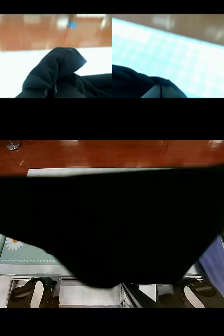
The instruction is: Fold the shirts.
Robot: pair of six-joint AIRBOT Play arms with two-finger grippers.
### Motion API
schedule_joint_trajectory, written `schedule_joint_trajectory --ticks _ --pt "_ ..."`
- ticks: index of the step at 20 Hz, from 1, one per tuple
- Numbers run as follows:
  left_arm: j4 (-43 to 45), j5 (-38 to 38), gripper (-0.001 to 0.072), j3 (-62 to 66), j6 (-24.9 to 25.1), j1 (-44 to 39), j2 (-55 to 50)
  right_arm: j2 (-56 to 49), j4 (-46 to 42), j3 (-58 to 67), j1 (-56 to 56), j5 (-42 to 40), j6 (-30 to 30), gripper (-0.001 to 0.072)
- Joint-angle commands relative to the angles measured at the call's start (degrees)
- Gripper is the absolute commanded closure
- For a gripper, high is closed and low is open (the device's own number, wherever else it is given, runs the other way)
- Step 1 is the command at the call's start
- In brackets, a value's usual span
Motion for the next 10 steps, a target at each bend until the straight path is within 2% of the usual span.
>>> schedule_joint_trajectory --ticks 1,3,6,8,10 --pt "-7.6 -1.2 0.0675 -17.2 2.2 0.1 1.4 -0.8 -0.2 -14.5 0.0 -4.1 0.6 0.0693" --pt "-9.6 2.8 0.0675 -27.2 3.9 -1.1 1.0 -4.6 -1.6 -19.6 0.0 -8.2 0.6 0.0694" --pt "-9.9 11.5 0.0675 -39.2 5.7 -6.7 -2.0 -15.5 -2.4 -20.2 -0.7 -15.0 0.9 0.0694" --pt "-10.4 17.7 0.0675 -43.9 6.7 -12.9 -6.4 -24.3 0.6 -18.0 -3.2 -19.6 1.6 0.0693" --pt "-10.3 25.5 0.0675 -45.9 6.8 -20.1 -13.0 -33.6 6.4 -12.7 -5.9 -20.8 1.7 0.0693"
